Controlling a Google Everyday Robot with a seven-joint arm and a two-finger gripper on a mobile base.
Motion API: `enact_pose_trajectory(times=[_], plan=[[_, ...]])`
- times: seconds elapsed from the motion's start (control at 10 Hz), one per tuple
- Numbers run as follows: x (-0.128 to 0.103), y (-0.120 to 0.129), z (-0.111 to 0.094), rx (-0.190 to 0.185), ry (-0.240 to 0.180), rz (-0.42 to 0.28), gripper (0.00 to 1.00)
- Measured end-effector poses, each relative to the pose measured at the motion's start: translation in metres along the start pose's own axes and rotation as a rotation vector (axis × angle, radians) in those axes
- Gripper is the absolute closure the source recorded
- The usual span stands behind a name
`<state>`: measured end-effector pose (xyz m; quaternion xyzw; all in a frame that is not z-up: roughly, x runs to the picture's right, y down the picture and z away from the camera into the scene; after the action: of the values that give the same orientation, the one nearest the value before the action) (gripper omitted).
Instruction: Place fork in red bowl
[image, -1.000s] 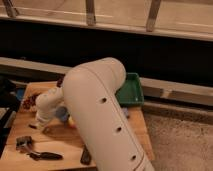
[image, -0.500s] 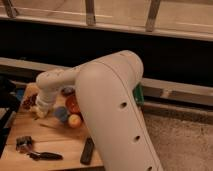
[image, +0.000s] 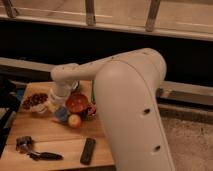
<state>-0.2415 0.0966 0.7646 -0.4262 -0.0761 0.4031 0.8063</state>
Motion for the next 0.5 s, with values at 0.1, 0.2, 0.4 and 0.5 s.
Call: enact_pose_trajectory(times=[0.1, 0.2, 0.4, 0.5], plan=[[0.009, -0.008, -0.007, 0.004, -0.018, 0.030, 1.00], [0.022, -0.023, -0.020, 0.017, -0.056, 0.081, 1.00], [0.030, -0.042, -0.043, 0.047, -0.108, 0.131, 1.00], [0.027, -0.046, -0.052, 0.057, -0.119, 0.132, 1.00]])
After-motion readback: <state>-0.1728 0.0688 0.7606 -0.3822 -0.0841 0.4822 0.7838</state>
